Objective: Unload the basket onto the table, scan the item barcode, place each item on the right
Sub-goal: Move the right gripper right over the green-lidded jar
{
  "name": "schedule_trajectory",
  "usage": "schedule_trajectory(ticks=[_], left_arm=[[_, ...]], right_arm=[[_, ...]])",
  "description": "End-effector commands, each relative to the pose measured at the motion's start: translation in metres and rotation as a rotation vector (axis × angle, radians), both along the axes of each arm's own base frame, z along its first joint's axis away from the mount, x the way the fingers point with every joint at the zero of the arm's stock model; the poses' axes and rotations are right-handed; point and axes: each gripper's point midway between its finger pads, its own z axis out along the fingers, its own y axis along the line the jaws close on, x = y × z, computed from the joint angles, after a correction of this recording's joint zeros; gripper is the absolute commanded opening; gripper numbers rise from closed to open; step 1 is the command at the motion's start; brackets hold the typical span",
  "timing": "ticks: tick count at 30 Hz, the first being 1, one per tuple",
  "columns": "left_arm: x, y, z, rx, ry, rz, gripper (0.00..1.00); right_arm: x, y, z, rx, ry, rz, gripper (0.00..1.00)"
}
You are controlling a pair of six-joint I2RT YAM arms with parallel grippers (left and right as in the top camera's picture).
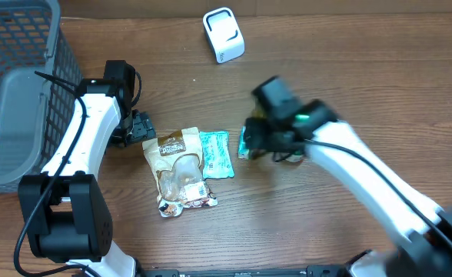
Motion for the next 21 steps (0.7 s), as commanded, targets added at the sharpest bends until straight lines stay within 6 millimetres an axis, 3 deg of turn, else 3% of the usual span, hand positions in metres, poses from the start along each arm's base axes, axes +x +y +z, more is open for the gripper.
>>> schedule_trajectory(ticks=[1, 3, 6, 21], left_arm=[[-0.002, 0.006, -0.004, 0.020, 0.013, 0.014, 1.00], [-0.002, 0.006, -0.004, 0.021, 0.013, 0.014, 1.00], [-0.002, 0.006, -0.004, 0.020, 0.014, 0.014, 1.00], [-0.002, 0.005, -0.004, 0.021, 0.013, 0.012, 1.00]], right_arm=[[0.003, -0.036, 0.042, 0.007, -0.101, -0.082, 0.76], [-0.001, -0.058, 0.044, -0.032, -0.091, -0.110, 0.82], [-0.005, -0.075, 0.037, -0.072, -0.051, -0.108, 0.99], [0.011, -0.088, -0.030, -0.152, 0.002, -0.220, 1.00]])
